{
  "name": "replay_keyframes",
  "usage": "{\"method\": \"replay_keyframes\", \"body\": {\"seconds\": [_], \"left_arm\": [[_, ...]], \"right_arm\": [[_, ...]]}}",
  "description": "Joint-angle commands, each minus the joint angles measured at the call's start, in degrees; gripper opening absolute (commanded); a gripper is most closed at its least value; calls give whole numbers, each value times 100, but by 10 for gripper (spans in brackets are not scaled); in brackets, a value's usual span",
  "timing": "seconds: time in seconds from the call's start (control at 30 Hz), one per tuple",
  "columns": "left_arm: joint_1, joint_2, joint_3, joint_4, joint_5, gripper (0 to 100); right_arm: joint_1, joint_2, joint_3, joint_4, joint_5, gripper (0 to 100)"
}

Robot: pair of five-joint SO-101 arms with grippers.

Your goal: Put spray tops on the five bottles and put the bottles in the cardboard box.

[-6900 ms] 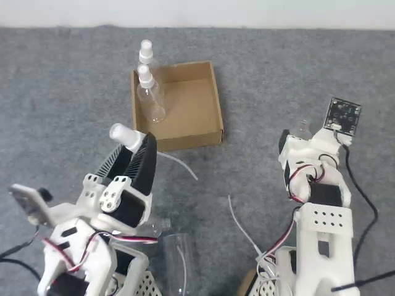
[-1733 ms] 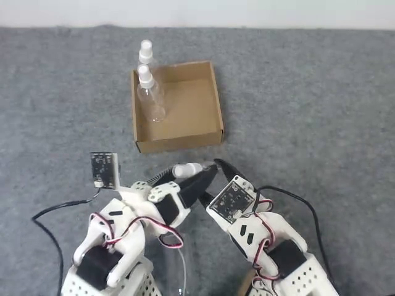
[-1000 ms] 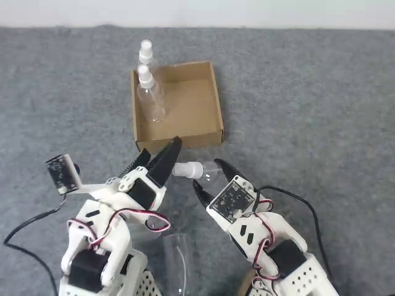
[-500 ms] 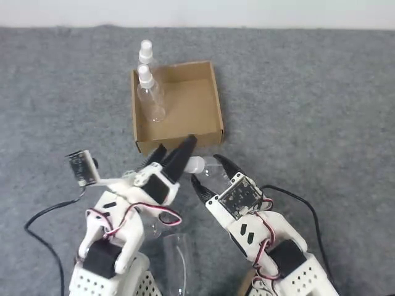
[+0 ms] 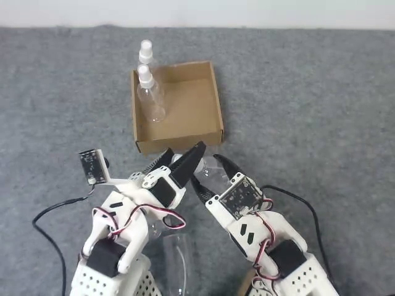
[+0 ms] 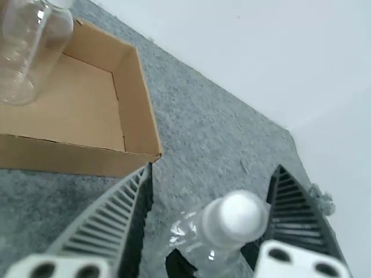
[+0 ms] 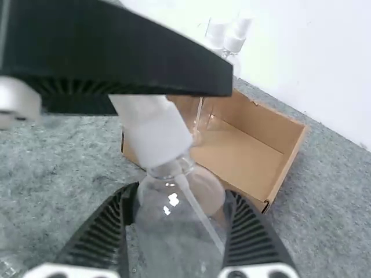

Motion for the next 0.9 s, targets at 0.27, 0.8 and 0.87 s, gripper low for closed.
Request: {"method": "replay_keyframes", "body": {"seconds": [0.27,0.8,0.87], "left_arm": [[-510,-114,-1095,431,-18,297],[-1398,-114,-752,633,-44,297],[-1398,-114,-673,633,-53,297]], "right_arm": [[-4,-110,114,-84,-44,7],[4,-127,123,57,-79,9],[4,-127,123,57,-88,9]]}}
